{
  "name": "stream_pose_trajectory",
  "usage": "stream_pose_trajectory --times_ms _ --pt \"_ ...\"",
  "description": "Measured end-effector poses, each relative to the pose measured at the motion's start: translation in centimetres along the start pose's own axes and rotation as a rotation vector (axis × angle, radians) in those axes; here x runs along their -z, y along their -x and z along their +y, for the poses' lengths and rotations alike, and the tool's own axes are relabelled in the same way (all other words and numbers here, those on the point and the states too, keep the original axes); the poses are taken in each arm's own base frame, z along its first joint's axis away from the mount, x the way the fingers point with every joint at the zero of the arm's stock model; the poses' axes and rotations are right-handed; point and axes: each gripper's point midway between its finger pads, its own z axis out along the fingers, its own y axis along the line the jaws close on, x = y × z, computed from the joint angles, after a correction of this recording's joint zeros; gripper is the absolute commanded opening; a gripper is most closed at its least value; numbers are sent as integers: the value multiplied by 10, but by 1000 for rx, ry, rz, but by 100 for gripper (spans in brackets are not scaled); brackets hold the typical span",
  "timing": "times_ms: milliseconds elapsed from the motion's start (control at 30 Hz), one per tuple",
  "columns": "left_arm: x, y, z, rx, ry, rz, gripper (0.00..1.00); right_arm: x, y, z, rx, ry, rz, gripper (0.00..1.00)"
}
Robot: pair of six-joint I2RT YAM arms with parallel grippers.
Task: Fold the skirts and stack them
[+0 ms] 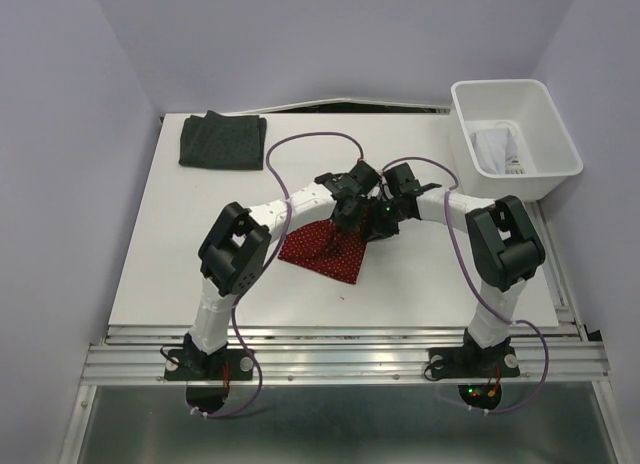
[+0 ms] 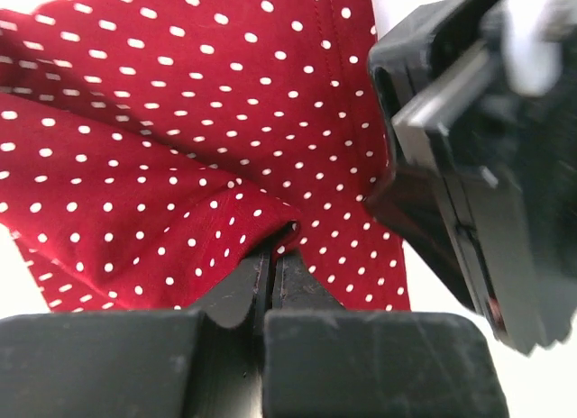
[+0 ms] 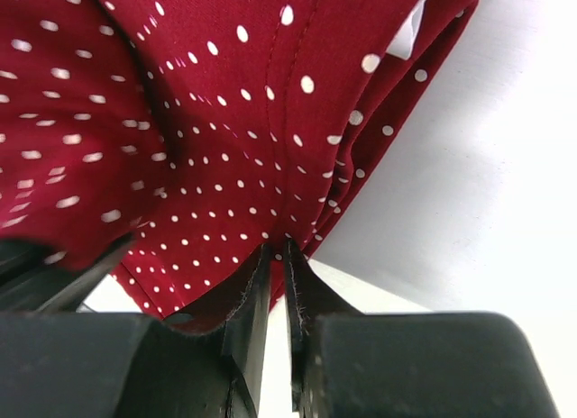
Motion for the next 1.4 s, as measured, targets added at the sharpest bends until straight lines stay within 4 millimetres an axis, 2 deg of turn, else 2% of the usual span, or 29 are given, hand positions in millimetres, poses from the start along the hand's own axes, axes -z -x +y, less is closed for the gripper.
stream_pose_trajectory --times_ms 100,367,933,1000,1133,1233,1400 --pt "-6 -6 -3 6 -10 23 3 0 0 1 -1 5 1 18" --pt "-4 -10 -16 12 -37 30 3 0 -1 2 -12 10 4 18" --pt "-3 -10 -16 12 -21 28 4 0 -1 2 -15 13 6 18" --pt "-3 -11 -17 14 -29 31 6 0 -2 3 -16 13 6 18" --pt "-2 -12 -21 22 -50 37 23 0 -2 3 -16 14 6 18" --pt "-2 -12 -23 28 -65 42 33 0 -2 3 -17 16 7 18" --pt "-1 -14 -29 37 -105 56 40 0 -1 3 -19 18 8 19"
